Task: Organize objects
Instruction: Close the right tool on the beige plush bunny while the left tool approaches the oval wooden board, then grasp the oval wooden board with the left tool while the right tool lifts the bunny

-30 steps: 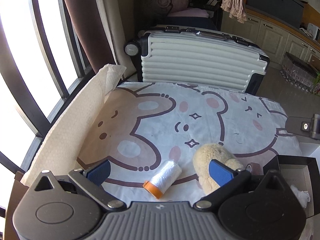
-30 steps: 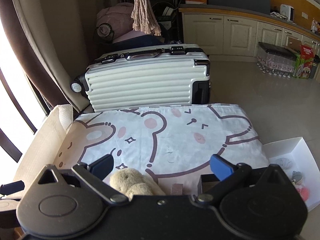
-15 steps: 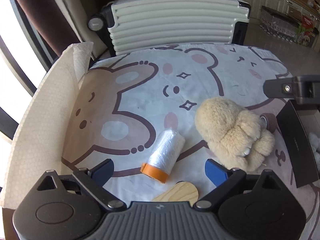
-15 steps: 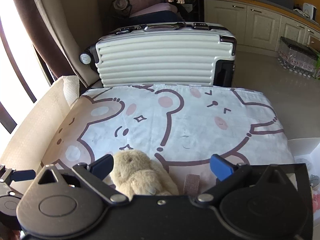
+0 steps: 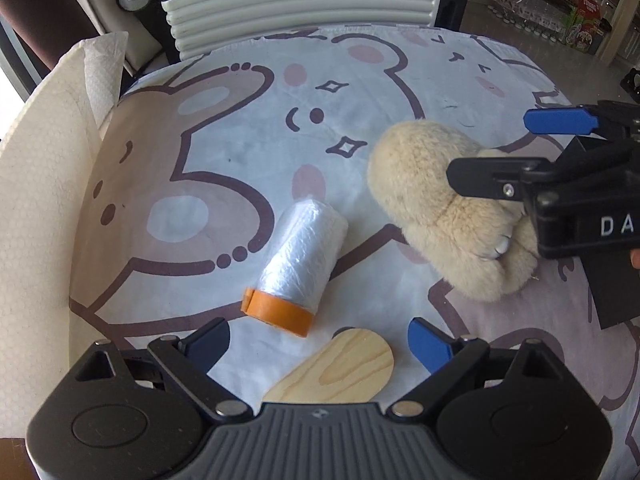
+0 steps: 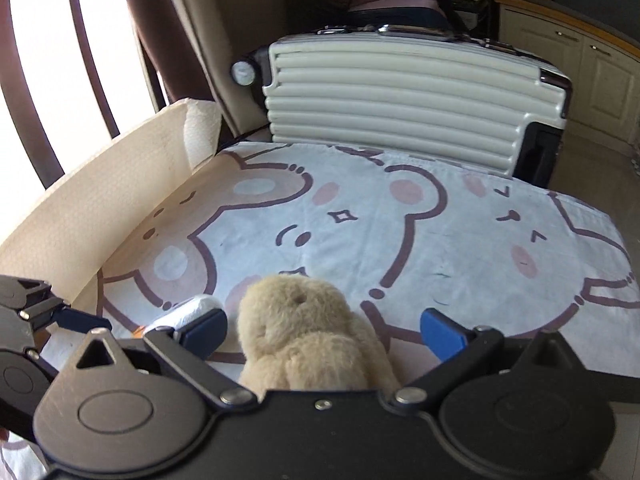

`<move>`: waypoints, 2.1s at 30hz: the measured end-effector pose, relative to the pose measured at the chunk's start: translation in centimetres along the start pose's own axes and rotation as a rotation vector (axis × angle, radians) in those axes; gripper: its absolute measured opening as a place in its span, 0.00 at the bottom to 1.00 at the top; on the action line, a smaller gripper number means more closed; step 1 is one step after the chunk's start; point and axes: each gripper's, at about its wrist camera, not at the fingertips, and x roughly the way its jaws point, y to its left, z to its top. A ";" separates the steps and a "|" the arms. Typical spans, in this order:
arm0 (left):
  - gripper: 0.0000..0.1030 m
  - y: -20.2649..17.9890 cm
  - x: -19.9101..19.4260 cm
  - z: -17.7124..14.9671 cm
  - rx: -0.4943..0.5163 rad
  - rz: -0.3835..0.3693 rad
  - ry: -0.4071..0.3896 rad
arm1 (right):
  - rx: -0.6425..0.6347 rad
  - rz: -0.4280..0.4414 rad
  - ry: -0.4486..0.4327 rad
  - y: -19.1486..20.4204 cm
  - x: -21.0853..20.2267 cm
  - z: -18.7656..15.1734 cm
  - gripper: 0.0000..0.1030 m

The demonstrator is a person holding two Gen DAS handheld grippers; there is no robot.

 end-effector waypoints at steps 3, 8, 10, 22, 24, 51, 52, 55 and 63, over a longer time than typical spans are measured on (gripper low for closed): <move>0.92 0.3 0.4 -0.1 -0.003 -0.005 0.010 | -0.023 0.003 0.026 0.5 1.2 -0.3 1.00; 0.92 0.6 1.0 -0.4 0.000 -0.003 0.030 | -0.030 -0.011 0.077 0.6 2.8 -1.0 1.00; 0.92 0.6 1.2 -0.5 0.009 -0.003 0.038 | -0.062 -0.010 0.101 1.0 3.4 -1.3 1.00; 0.92 -0.5 1.8 -1.2 0.060 -0.062 0.098 | -0.149 -0.060 0.229 2.3 5.7 -3.1 1.00; 0.92 -0.8 1.8 -1.3 0.067 -0.077 0.108 | -0.097 -0.070 0.255 1.9 5.9 -2.7 0.94; 0.67 0.6 1.0 -1.9 -0.277 0.014 0.242 | 0.347 -0.139 0.408 0.6 1.6 -2.7 0.43; 0.67 0.5 1.0 -1.9 -0.286 0.021 0.244 | 0.370 -0.137 0.405 0.5 1.2 -2.7 0.43; 0.68 0.3 0.9 -2.1 -0.297 0.037 0.252 | 0.438 -0.130 0.393 0.3 -0.3 -2.6 0.42; 0.77 -0.5 0.7 -2.5 -0.300 0.000 0.277 | 0.601 -0.078 0.391 0.4 -3.6 -2.9 0.42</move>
